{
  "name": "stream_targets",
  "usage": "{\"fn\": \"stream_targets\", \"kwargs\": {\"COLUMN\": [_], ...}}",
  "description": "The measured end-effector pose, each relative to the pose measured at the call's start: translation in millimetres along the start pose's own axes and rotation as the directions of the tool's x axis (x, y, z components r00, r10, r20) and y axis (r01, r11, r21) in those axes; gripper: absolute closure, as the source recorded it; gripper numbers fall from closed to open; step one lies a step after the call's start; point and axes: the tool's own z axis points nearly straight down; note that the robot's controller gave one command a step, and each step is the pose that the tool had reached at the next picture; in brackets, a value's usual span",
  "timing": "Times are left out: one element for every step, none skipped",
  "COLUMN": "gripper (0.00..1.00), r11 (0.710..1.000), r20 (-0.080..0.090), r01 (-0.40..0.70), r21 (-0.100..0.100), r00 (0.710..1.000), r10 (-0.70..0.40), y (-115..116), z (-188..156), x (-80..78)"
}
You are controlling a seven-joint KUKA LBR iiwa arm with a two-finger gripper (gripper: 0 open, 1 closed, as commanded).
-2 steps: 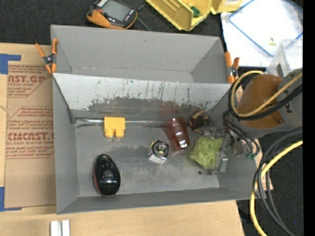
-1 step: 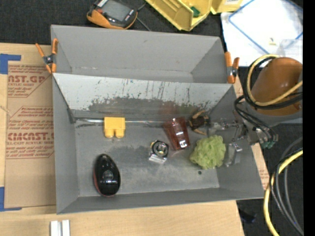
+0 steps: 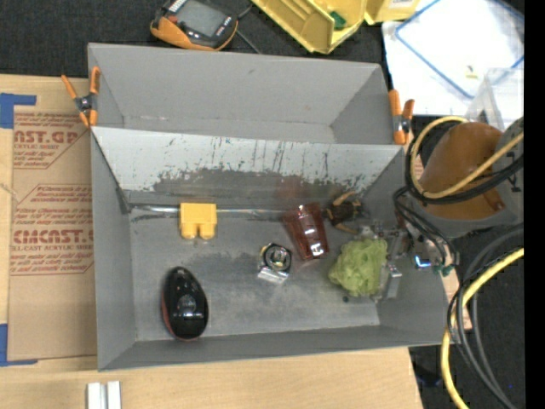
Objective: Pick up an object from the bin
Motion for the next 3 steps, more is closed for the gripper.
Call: {"fn": "stream_targets", "kwargs": {"gripper": [0.0,1.0,1.0], "r11": [0.956,0.968,0.968], "r20": [0.014,0.005,0.005], "r01": [0.293,0.252,0.252], "r21": [0.008,0.002,0.002], "r00": [0.956,0.968,0.968], "r10": [-0.293,-0.252,-0.252], "y": [-3.4,4.7,4.7], "z": [29.3,29.1,29.0], "x": [-11.9,-3.8,-3.9]}}
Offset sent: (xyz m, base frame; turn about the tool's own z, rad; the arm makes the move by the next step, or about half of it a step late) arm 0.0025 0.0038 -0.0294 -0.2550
